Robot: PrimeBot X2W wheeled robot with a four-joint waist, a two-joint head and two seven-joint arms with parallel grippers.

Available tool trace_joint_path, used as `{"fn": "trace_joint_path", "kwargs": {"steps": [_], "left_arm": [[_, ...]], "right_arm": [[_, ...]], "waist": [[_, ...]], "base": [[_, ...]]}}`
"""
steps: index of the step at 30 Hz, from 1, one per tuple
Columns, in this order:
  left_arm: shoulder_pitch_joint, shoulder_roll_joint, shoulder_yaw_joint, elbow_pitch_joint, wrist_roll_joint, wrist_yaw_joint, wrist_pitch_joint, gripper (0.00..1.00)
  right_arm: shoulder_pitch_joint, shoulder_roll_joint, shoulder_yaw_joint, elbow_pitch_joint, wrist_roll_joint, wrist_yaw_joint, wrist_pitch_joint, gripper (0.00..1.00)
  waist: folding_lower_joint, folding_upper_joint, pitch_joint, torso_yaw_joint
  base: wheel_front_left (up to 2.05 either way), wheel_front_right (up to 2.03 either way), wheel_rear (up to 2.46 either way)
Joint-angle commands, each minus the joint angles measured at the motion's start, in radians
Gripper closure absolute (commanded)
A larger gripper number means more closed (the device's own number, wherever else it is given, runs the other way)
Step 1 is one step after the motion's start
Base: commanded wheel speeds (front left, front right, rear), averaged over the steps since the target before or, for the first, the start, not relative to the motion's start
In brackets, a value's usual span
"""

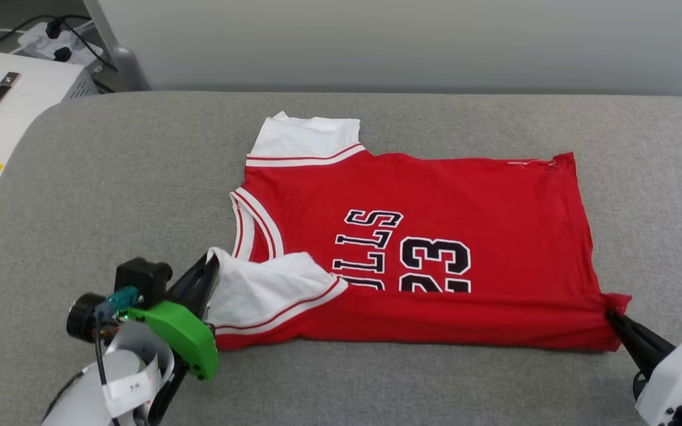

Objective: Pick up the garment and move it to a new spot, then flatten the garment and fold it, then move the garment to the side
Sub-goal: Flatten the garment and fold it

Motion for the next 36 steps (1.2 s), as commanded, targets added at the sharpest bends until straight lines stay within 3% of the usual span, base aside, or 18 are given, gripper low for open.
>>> {"fn": "trace_joint_path", "kwargs": {"steps": [1, 15, 23, 32, 33, 34, 35, 36], "left_arm": [[-0.050, -0.006, -0.006, 0.025, 0.014, -0.014, 0.000, 1.00], [-0.317, -0.070, -0.089, 0.320, 0.029, -0.071, -0.036, 1.00], [-0.364, -0.102, -0.151, 0.479, -0.005, -0.075, -0.062, 1.00], [-0.371, -0.108, -0.256, 0.557, -0.084, -0.075, -0.079, 1.00], [-0.374, -0.107, -0.261, 0.561, -0.091, -0.075, -0.081, 0.98], [-0.377, -0.105, -0.268, 0.565, -0.097, -0.075, -0.083, 0.55], [-0.382, -0.102, -0.273, 0.569, -0.099, -0.075, -0.085, 0.00], [-0.388, -0.100, -0.276, 0.569, -0.103, -0.075, -0.087, 0.00]], "right_arm": [[-0.035, 0.003, -0.006, -0.006, -0.009, -0.001, 0.010, 1.00], [-0.204, 0.018, 0.028, 0.061, -0.030, -0.001, 0.032, 1.00], [-0.279, 0.035, 0.076, 0.147, -0.028, -0.001, 0.004, 1.00], [-0.309, 0.035, 0.125, 0.218, -0.006, -0.001, -0.032, 1.00], [-0.308, 0.035, 0.127, 0.221, -0.004, -0.001, -0.038, 0.84], [-0.307, 0.034, 0.129, 0.224, -0.001, -0.001, -0.045, 0.60], [-0.305, 0.032, 0.129, 0.226, 0.000, -0.001, -0.052, 0.00], [-0.302, 0.031, 0.129, 0.226, 0.000, -0.001, -0.061, 0.00]], "waist": [[0.0001, 0.0000, 0.044, -0.018], [0.0001, 0.0000, 0.172, -0.046], [0.0001, 0.0000, 0.216, -0.057], [0.0001, 0.0000, 0.204, -0.054], [0.0001, 0.0000, 0.198, -0.053], [0.0001, 0.0000, 0.189, -0.051], [0.0001, 0.0000, 0.181, -0.048], [0.0001, 0.0000, 0.171, -0.045]], "base": [[0.00, 0.00, 0.00], [0.00, 0.00, 0.00], [0.00, 0.00, 0.00], [0.00, 0.00, 0.00], [0.00, 0.00, 0.00], [0.00, 0.00, 0.00], [0.00, 0.00, 0.00], [0.00, 0.00, 0.00]]}}
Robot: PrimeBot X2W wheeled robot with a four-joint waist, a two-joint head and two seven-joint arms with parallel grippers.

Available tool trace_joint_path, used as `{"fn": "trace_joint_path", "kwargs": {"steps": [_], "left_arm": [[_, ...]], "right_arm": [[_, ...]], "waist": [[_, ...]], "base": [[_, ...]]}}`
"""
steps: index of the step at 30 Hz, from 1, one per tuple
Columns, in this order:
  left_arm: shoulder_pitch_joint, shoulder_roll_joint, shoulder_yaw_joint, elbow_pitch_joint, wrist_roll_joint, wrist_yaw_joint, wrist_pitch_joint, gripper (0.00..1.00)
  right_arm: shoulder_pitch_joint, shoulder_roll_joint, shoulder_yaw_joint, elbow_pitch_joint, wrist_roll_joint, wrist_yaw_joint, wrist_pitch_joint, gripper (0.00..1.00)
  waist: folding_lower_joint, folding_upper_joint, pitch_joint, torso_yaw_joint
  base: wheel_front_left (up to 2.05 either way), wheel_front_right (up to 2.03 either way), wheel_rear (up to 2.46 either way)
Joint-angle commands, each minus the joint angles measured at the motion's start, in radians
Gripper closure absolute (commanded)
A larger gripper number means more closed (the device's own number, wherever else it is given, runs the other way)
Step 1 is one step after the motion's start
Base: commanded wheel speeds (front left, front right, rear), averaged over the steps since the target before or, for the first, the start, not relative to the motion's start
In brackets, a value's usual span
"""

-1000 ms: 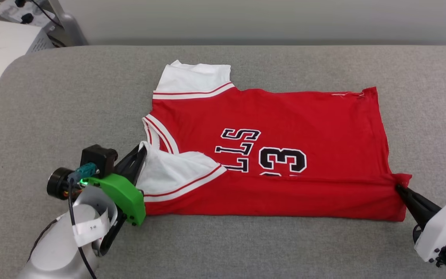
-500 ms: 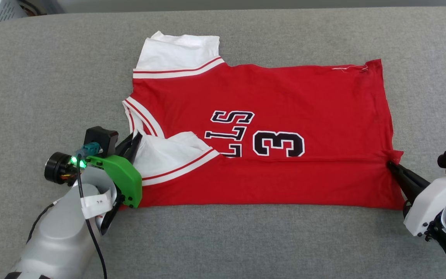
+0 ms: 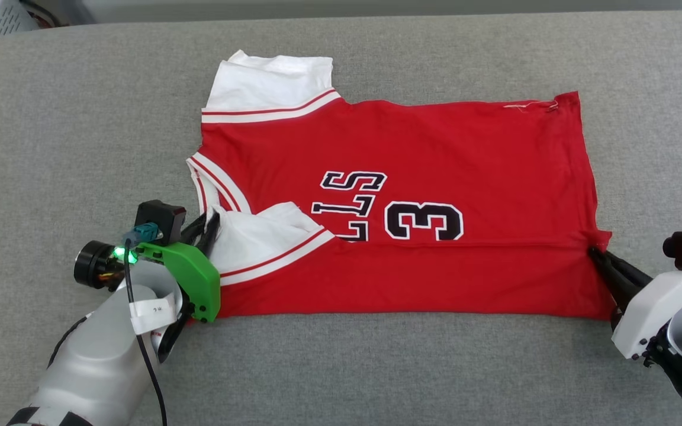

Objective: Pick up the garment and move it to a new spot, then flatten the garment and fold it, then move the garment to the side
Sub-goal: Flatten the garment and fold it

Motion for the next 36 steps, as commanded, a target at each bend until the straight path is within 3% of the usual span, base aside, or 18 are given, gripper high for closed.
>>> {"fn": "trace_joint_path", "kwargs": {"steps": [1, 9, 13, 22, 26, 36], "left_arm": [[-0.003, 0.002, -0.013, 0.010, -0.003, -0.003, 0.002, 0.00], [-0.068, 0.068, -0.061, -0.064, -0.013, -0.003, 0.030, 0.00], [-0.108, 0.114, -0.114, -0.130, -0.057, -0.003, 0.151, 0.00], [-0.161, 0.190, -0.232, -0.301, -0.288, -0.003, 0.603, 0.00], [-0.166, 0.219, -0.277, -0.345, -0.365, -0.003, 0.741, 0.00], [-0.122, 0.227, -0.341, -0.308, -0.441, -0.003, 0.825, 0.00]], "right_arm": [[0.001, -0.004, 0.000, 0.001, 0.003, -0.001, -0.014, 0.00], [0.061, -0.029, -0.033, -0.056, -0.008, -0.001, -0.044, 0.00], [0.088, -0.029, -0.053, -0.088, -0.030, -0.001, -0.037, 0.00], [0.131, -0.004, -0.089, -0.133, -0.065, -0.001, 0.006, 0.00], [0.135, 0.009, -0.096, -0.146, -0.075, -0.001, 0.023, 0.00], [0.112, 0.029, -0.094, -0.160, -0.079, -0.001, 0.052, 0.00]], "waist": [[-0.0001, 0.0000, -0.027, 0.011], [-0.0001, 0.0000, -0.095, 0.043], [-0.0001, 0.0000, -0.118, 0.056], [-0.0001, 0.0000, -0.147, 0.076], [-0.0001, 0.0000, -0.148, 0.073], [-0.0001, 0.0000, -0.111, 0.035]], "base": [[0.00, 0.00, 0.00], [0.00, 0.00, 0.00], [0.00, 0.00, 0.00], [0.00, 0.00, 0.00], [0.00, 0.00, 0.00], [0.00, 0.00, 0.00]]}}
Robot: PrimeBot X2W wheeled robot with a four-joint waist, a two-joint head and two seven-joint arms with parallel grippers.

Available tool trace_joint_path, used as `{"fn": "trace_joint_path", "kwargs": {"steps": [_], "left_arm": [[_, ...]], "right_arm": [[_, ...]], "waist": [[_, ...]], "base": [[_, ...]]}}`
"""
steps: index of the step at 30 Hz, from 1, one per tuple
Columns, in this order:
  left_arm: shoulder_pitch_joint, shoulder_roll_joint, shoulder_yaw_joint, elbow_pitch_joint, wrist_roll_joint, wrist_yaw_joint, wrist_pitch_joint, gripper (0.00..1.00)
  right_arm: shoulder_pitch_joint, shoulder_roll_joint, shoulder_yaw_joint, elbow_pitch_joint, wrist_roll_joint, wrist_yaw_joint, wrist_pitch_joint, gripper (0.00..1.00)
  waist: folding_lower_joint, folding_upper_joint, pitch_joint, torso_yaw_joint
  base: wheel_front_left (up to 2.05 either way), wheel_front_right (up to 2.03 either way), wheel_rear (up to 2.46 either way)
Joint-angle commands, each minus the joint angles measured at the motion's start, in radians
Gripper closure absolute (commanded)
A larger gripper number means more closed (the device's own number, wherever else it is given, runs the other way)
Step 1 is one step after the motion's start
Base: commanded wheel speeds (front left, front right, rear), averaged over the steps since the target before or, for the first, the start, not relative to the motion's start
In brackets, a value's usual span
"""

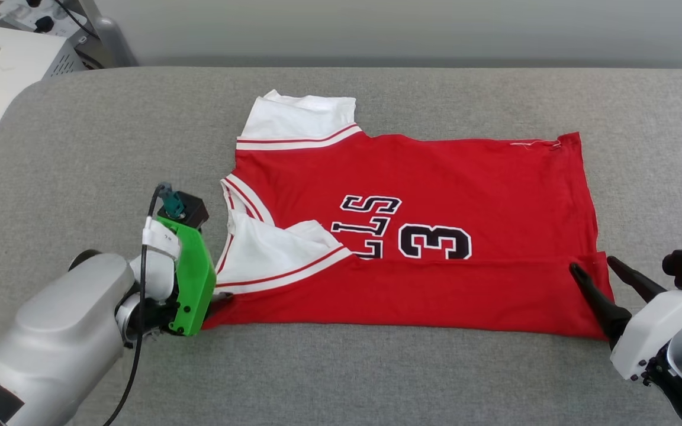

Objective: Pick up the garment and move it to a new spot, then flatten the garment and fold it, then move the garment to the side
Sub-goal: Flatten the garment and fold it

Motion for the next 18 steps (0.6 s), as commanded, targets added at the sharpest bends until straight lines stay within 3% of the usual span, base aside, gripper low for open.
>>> {"fn": "trace_joint_path", "kwargs": {"steps": [1, 9, 10, 11, 18], "left_arm": [[0.023, -0.002, -0.006, 0.019, -0.006, -0.003, 0.000, 0.00], [0.072, -0.027, -0.064, 0.096, -0.031, -0.003, 0.013, 0.00], [0.073, -0.028, -0.066, 0.098, -0.033, -0.003, 0.008, 0.80], [0.075, -0.030, -0.068, 0.097, -0.038, -0.003, 0.001, 1.00], [0.044, -0.004, -0.072, 0.043, -0.030, -0.003, -0.092, 1.00]], "right_arm": [[-0.014, 0.006, 0.000, -0.004, -0.009, -0.001, 0.005, 0.00], [-0.045, 0.017, 0.013, 0.005, -0.010, -0.001, 0.004, 0.00], [-0.047, 0.016, 0.012, 0.005, -0.011, -0.001, 0.004, 0.00], [-0.050, 0.015, 0.011, 0.004, -0.012, -0.001, 0.004, 0.00], [-0.083, -0.026, 0.009, -0.023, -0.042, -0.001, 0.046, 0.00]], "waist": [[0.0000, 0.0000, 0.018, -0.015], [0.0000, 0.0000, 0.041, -0.043], [0.0000, 0.0000, 0.040, -0.043], [0.0000, 0.0000, 0.038, -0.043], [0.0000, 0.0000, 0.010, -0.042]], "base": [[0.00, 0.00, 0.00], [0.00, 0.00, 0.00], [0.00, 0.00, 0.00], [0.00, 0.00, 0.00], [0.00, 0.00, 0.00]]}}
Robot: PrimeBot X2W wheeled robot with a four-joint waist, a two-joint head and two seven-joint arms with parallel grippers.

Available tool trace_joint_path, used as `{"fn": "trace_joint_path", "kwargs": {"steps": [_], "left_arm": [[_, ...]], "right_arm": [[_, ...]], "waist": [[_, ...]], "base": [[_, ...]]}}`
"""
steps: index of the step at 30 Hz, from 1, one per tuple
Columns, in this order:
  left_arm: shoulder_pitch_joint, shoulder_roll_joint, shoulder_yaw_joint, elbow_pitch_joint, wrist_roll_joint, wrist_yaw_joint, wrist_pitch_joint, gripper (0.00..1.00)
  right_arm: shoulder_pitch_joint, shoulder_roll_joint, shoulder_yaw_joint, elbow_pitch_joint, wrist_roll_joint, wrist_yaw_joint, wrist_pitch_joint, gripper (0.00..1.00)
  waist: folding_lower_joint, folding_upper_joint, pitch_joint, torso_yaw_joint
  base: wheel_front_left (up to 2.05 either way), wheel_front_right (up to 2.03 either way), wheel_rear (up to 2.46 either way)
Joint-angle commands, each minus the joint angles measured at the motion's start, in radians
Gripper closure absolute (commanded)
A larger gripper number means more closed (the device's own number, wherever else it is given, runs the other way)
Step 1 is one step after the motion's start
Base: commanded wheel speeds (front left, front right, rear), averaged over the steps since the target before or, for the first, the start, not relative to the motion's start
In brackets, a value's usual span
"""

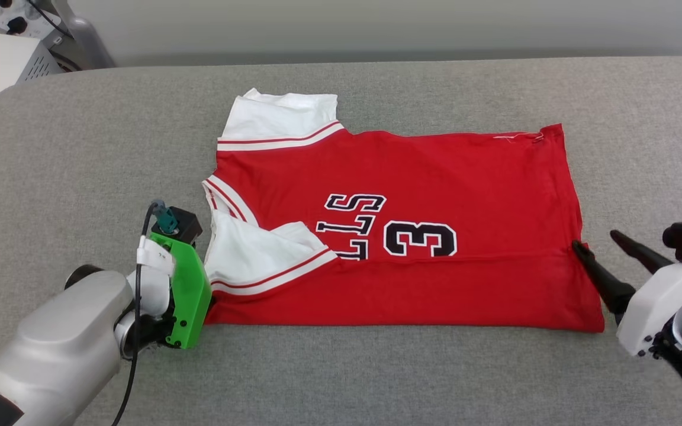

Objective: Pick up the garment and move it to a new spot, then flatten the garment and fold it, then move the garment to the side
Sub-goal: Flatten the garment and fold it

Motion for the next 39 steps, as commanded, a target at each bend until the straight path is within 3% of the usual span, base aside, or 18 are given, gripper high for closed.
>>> {"fn": "trace_joint_path", "kwargs": {"steps": [1, 6, 11, 16, 27, 35, 36, 37, 39], "left_arm": [[0.017, 0.001, -0.010, -0.016, 0.005, -0.002, -0.020, 1.00], [-0.002, 0.039, -0.018, -0.083, 0.021, -0.002, -0.062, 1.00], [-0.006, 0.060, -0.021, -0.127, 0.036, -0.002, -0.088, 1.00], [-0.007, 0.064, -0.022, -0.149, 0.045, 0.000, -0.098, 1.00], [-0.022, 0.066, -0.019, -0.157, 0.059, 0.007, -0.115, 1.00], [-0.009, 0.051, -0.018, -0.130, 0.048, 0.005, -0.131, 1.00], [-0.005, 0.050, -0.018, -0.126, 0.044, 0.005, -0.133, 1.00], [0.002, 0.049, -0.018, -0.122, 0.040, 0.005, -0.136, 1.00], [0.016, 0.050, -0.017, -0.114, 0.031, 0.004, -0.144, 1.00]], "right_arm": [[-0.027, -0.021, -0.004, -0.014, -0.011, -0.001, 0.020, 0.00], [-0.047, -0.093, -0.004, -0.064, -0.009, -0.001, 0.170, 0.00], [-0.049, -0.164, 0.004, -0.115, 0.016, -0.001, 0.395, 0.00], [-0.044, -0.169, 0.012, -0.113, 0.030, -0.001, 0.535, 0.00], [-0.077, -0.088, 0.055, 0.039, 0.039, -0.001, 0.539, 0.00], [-0.070, -0.015, 0.150, 0.194, 0.082, -0.001, 0.491, 0.00], [-0.070, -0.015, 0.157, 0.200, 0.088, -0.001, 0.481, 0.54], [-0.070, -0.017, 0.164, 0.204, 0.096, -0.001, 0.464, 1.00], [-0.072, -0.028, 0.174, 0.203, 0.105, -0.001, 0.430, 1.00]], "waist": [[0.0001, 0.0000, -0.012, 0.002], [0.0001, 0.0000, -0.029, 0.010], [0.0001, 0.0000, -0.034, 0.017], [0.0001, 0.0000, -0.023, 0.024], [0.0001, 0.0000, 0.033, 0.047], [0.0001, 0.0000, 0.053, 0.059], [0.0001, 0.0000, 0.050, 0.058], [0.0001, 0.0000, 0.043, 0.057], [0.0001, 0.0000, 0.028, 0.053]], "base": [[0.00, 0.00, 0.00], [0.00, 0.00, 0.00], [0.00, 0.00, 0.00], [0.00, 0.00, 0.00], [0.00, 0.00, 0.00], [0.00, 0.00, 0.00], [0.00, 0.00, 0.00], [0.00, 0.00, 0.00], [0.00, 0.00, 0.00]]}}
